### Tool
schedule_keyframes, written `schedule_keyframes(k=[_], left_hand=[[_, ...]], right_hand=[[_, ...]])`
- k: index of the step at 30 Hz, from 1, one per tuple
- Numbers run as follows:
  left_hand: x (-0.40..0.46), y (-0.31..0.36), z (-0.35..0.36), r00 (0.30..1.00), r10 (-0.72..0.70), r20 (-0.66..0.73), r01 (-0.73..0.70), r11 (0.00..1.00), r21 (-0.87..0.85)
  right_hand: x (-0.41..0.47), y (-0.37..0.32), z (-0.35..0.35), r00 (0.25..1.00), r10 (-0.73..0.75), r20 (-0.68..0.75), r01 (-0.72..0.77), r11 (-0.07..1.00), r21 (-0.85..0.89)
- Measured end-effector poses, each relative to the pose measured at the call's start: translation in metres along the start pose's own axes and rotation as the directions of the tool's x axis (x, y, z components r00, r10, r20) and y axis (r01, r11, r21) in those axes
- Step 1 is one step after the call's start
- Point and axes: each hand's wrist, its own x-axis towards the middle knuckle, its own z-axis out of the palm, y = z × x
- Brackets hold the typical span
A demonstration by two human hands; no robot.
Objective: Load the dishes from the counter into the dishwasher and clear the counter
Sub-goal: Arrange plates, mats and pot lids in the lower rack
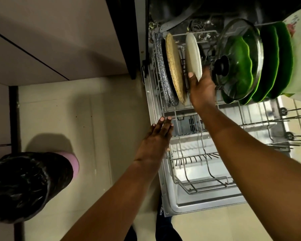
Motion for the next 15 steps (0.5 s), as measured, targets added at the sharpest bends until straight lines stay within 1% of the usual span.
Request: schedule_keyframes(k=[3, 5, 7, 10, 11, 12, 14, 15], left_hand=[[-0.001, -0.002, 0.002, 1.0, 0.01, -0.014, -0.01, 1.0, 0.001], [-0.001, -0.001, 0.003, 1.0, 0.013, -0.024, -0.013, 1.0, -0.015], [-0.001, 0.0, 0.002, 0.999, -0.003, -0.035, 0.001, 0.999, -0.052], [-0.003, 0.0, -0.002, 0.999, 0.004, -0.047, -0.008, 0.997, -0.08], [-0.008, -0.001, -0.002, 0.999, 0.01, -0.036, -0.013, 0.996, -0.086], [-0.016, -0.001, -0.005, 0.998, 0.011, -0.055, -0.017, 0.995, -0.1], [-0.037, -0.001, -0.009, 0.989, -0.001, -0.151, -0.013, 0.996, -0.089], [-0.049, -0.001, -0.01, 0.983, -0.019, -0.184, 0.001, 0.995, -0.096]], right_hand=[[0.008, -0.003, 0.004, 0.996, 0.006, 0.094, 0.002, 0.997, -0.077], [0.001, 0.001, 0.003, 0.992, 0.022, 0.128, -0.015, 0.998, -0.056], [-0.017, 0.005, -0.001, 0.992, 0.011, 0.128, -0.008, 1.0, -0.017], [-0.048, 0.011, -0.012, 0.997, -0.048, 0.068, 0.048, 0.999, -0.01], [-0.059, 0.014, -0.015, 0.998, -0.052, 0.031, 0.052, 0.999, -0.003], [-0.07, 0.015, -0.02, 0.999, -0.049, -0.018, 0.049, 0.999, -0.004], [-0.098, 0.019, -0.028, 0.995, -0.03, -0.092, 0.028, 0.999, -0.023], [-0.114, 0.021, -0.031, 0.995, -0.036, -0.095, 0.033, 0.999, -0.041]])
